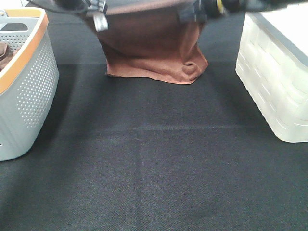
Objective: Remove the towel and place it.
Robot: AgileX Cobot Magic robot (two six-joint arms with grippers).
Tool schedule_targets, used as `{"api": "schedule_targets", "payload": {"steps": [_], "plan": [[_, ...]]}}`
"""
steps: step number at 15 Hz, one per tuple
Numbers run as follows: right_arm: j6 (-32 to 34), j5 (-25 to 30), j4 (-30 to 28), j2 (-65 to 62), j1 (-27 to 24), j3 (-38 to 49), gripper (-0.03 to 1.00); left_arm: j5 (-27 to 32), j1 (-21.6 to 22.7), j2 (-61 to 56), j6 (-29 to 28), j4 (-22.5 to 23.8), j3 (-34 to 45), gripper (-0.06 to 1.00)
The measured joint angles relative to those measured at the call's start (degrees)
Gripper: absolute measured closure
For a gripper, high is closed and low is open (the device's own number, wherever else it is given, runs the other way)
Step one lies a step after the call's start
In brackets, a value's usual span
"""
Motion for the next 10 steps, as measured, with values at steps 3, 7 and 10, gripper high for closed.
{"api": "schedule_targets", "payload": {"steps": [3, 7, 10], "plan": [[-15.5, 4.8, 15.2, -0.6, 0.8, 6.7, 0.97, 12.1, -0.1, 0.0, 2.1, -6.8, 0.0, 0.94], [-53.9, 17.1, 53.2, -3.7, 1.5, 7.5, 0.97, 23.8, -0.1, 0.0, 3.6, -13.5, 0.0, 0.94], [-71.4, 28.0, 72.9, -4.6, 1.4, 7.5, 0.97, 28.4, 0.0, -0.1, 4.5, -13.5, 0.7, 0.94]]}}
